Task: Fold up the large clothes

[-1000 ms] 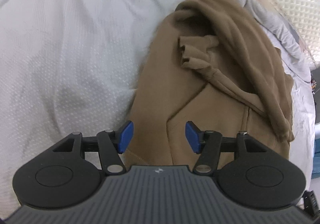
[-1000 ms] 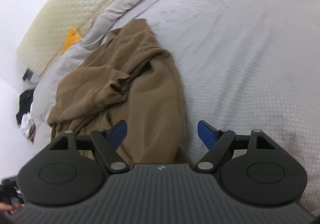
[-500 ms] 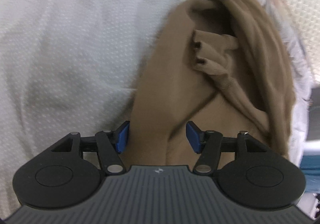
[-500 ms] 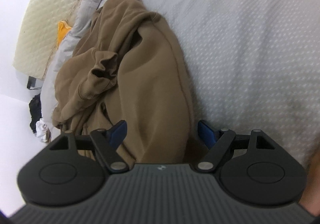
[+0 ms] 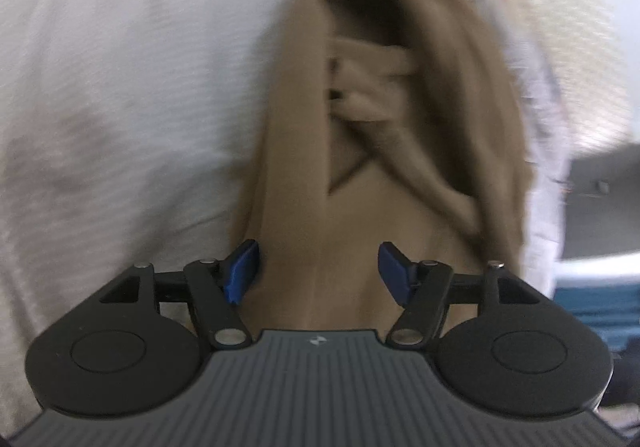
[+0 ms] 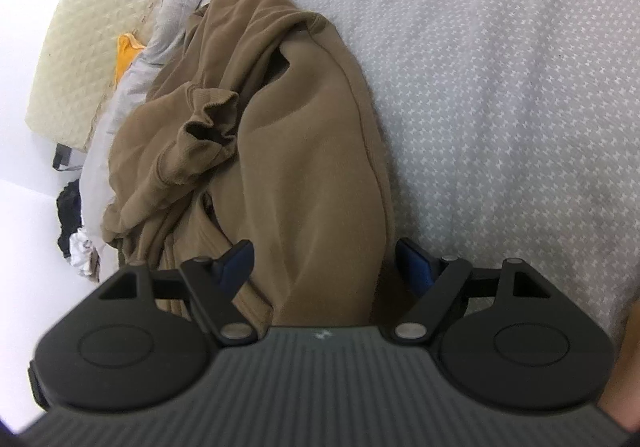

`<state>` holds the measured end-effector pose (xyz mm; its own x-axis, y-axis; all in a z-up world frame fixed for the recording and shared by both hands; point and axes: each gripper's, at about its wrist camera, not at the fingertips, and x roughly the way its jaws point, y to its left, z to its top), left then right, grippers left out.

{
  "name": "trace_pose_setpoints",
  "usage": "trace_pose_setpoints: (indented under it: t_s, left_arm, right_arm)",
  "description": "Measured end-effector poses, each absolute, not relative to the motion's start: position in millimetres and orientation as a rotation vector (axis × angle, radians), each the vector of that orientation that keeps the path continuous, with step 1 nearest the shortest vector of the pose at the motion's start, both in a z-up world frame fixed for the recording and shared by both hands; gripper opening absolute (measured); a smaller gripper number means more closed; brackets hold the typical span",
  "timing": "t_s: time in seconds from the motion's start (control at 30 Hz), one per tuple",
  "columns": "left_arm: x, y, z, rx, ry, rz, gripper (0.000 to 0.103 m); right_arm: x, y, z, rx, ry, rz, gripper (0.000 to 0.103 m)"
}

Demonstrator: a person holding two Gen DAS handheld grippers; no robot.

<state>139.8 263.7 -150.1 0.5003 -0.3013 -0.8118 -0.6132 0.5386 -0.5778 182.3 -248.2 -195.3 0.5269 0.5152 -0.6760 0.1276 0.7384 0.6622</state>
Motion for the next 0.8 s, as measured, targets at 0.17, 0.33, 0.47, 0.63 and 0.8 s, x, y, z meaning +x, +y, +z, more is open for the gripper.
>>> trace_pose_setpoints:
  t_s: [0.17, 0.33, 0.47, 0.63, 0.8]
  left_arm:
    - [151, 260, -162, -0.926, 1.253, 0.376, 0.073]
    - [165, 246, -161, -0.828, 1.300, 0.369, 0.079]
    - [172, 238, -154, -0.833, 1.274, 0.325, 0.079]
    - [157, 239, -128, -0.914, 1.117, 0.147, 0.079]
    - [146, 229, -111, -0.867, 1.063, 0.039, 0.078]
  right_arm:
    - [185, -246, -205, 0.718, 1.044, 0.235, 0.079]
    - [189, -242, -209, 0.739, 1.053, 0.248, 0.081]
    - [190, -244, -209, 0.778, 1.053, 0.292, 0.082]
    - [189, -234, -204, 0.771, 1.059, 0.395, 0.082]
    - [181, -231, -199, 0.828, 1.025, 0.502, 0.082]
